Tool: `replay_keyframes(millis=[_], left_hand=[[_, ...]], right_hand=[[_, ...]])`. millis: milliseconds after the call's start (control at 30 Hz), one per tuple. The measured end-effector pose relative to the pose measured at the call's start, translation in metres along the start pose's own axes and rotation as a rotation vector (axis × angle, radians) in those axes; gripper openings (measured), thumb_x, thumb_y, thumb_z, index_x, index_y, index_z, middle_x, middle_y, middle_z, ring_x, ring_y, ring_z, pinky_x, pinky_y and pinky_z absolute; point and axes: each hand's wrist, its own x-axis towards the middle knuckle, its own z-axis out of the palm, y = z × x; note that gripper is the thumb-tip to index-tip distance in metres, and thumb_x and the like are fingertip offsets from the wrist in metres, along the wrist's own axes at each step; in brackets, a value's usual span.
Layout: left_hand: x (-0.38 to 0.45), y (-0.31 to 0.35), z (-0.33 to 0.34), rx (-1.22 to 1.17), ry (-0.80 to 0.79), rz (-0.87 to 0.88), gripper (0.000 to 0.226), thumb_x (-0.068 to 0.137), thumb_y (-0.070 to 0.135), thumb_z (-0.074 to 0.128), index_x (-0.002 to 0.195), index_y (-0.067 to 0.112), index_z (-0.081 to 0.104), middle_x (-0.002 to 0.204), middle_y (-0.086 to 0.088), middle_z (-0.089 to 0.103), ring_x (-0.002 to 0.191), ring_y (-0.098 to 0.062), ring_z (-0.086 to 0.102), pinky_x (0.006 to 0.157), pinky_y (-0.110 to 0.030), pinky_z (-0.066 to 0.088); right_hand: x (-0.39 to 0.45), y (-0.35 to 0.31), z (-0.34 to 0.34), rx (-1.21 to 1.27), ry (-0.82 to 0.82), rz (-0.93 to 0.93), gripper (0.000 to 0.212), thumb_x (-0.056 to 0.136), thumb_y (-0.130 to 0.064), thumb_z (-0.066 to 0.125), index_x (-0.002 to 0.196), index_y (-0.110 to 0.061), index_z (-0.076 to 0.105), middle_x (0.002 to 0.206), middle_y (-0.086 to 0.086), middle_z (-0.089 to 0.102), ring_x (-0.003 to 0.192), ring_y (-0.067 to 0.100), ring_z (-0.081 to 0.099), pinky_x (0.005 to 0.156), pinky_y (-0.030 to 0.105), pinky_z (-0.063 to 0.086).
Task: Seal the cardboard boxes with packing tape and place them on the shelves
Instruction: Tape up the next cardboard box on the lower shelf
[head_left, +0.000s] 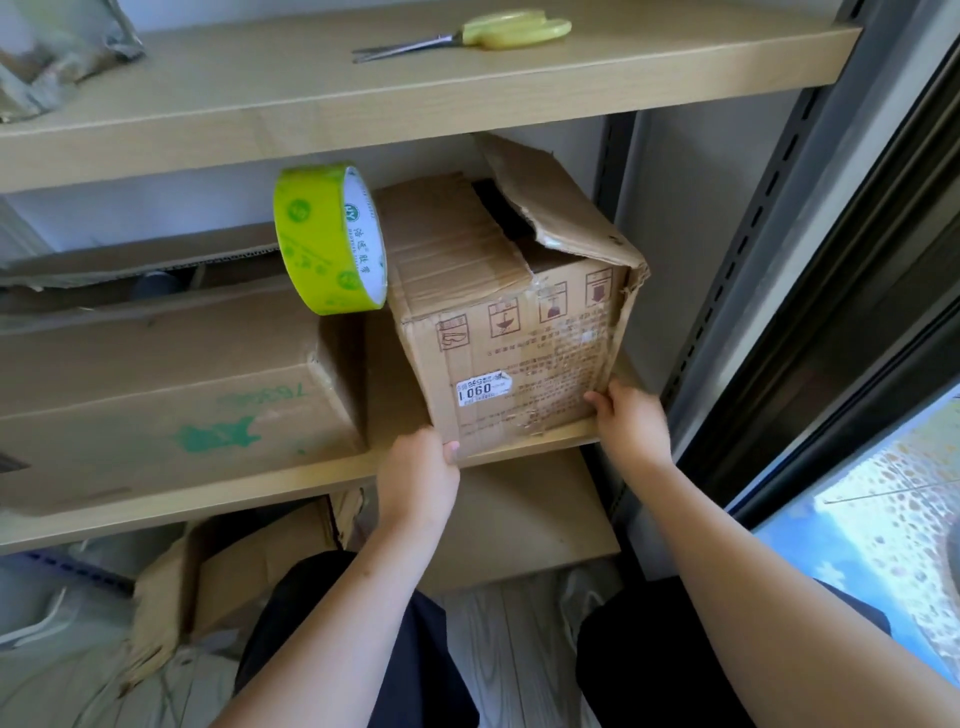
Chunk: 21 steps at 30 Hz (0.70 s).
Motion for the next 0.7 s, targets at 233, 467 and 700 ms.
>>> replay_keyframes(millis=[233, 467, 700], left_hand=[[-0.020, 0.025, 0.001, 0.202, 0.000, 0.162, 0.037, 0.103, 0.047, 0.040, 0.103, 0.021, 0.066, 0.089, 0.001, 0.071, 0.079, -0.017, 0.068, 0.052, -0.024, 0.042], [-0.036, 0.028, -0.008, -0.255, -0.129, 0.411, 0.040, 0.097, 0.027, 0.048, 0.132, 0.043, 0.056, 0.108, 0.017, 0.071, 0.084, 0.003, 0.064, 0.066, -0.010, 0.047], [0.052, 0.013, -0.055, -0.635, 0.110, -0.147, 0.055, 0.093, 0.007, 0.050, 0.146, 0.018, 0.043, 0.142, -0.005, 0.055, 0.129, -0.027, 0.052, 0.100, -0.029, 0.038]], right_hand=[[0.002, -0.010, -0.001, 0.222, 0.067, 0.199, 0.039, 0.101, -0.021, 0.050, 0.139, -0.012, 0.046, 0.118, 0.012, 0.065, 0.102, 0.033, 0.063, 0.079, 0.035, 0.051], [-0.053, -0.038, -0.029, 0.636, 0.010, 0.058, 0.068, 0.100, -0.045, 0.048, 0.158, -0.025, 0.019, 0.154, -0.007, 0.037, 0.135, 0.002, 0.033, 0.108, 0.020, 0.025], [-0.054, -0.053, -0.020, 0.333, -0.012, -0.098, 0.111, 0.083, -0.057, 0.067, 0.156, -0.029, -0.012, 0.162, 0.001, 0.025, 0.143, 0.019, 0.036, 0.113, 0.042, 0.039]])
